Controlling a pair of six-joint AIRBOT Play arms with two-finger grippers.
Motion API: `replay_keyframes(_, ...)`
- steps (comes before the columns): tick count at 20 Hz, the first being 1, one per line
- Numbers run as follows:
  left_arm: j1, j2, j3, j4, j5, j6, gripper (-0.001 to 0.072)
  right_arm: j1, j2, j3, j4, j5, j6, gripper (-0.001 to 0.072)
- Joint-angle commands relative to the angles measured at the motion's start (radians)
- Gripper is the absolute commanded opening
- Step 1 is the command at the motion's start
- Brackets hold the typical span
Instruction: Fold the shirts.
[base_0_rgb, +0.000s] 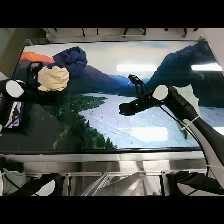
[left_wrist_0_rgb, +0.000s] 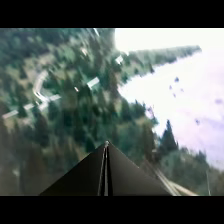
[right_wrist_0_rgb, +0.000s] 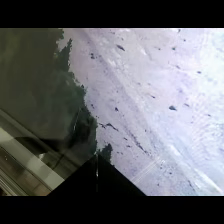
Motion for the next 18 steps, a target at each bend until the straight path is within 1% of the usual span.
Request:
replay_keyframes(1,0.142,-0.137,0.194,-0.128,-0.01,-0.014,0.0019,0.002,-0.004,0.001,0.003,0.0,0.0,0.0021)
replay_keyframes(2,0.199,-0.195,0.244,-0.188,-0.008,-0.006,0.0109,0.002,-0.004,0.001,0.003,0.0,0.0,0.0022)
replay_keyframes(3,0.244,-0.254,0.289,-0.231,0.0,-0.006,0.0468,0.002,-0.004,0.001,0.003,0.0,0.0,0.0022)
replay_keyframes(4,0.286,-0.323,0.338,-0.27,0.002,-0.018,0.0696,0.002,-0.005,0.001,0.005,-0.001,0.005,0.0022)
replay_keyframes(7,0.357,-0.515,0.465,-0.369,0.02,-0.002,0.0693,0.002,-0.006,0.001,0.047,0.0,0.004,0.0022)
replay_keyframes(9,0.365,-0.637,0.564,-0.367,0.077,-0.003,0.0693,0.002,-0.012,0.001,0.099,-0.013,0.004,0.0021)
replay_keyframes(11,0.36,-0.757,0.684,-0.376,0.143,-0.004,0.0692,0.005,-0.022,0.0,0.14,0.014,0.004,0.0022)
replay_keyframes(13,0.356,-0.871,0.801,-0.428,0.182,-0.026,0.0692,0.017,-0.027,0.0,0.171,0.019,0.004,0.0022)
replay_keyframes(14,0.35,-0.913,0.826,-0.463,0.208,-0.042,0.0691,0.021,-0.03,0.0,0.188,0.019,0.004,0.0022)
replay_keyframes(16,0.34,-0.956,0.806,-0.47,0.268,-0.11,0.0644,0.028,-0.035,0.0,0.213,0.018,0.003,0.0021)
replay_keyframes(18,0.327,-0.957,0.759,-0.462,0.31,-0.127,0.0636,0.037,-0.041,0.0,0.223,0.018,0.003,0.0021)
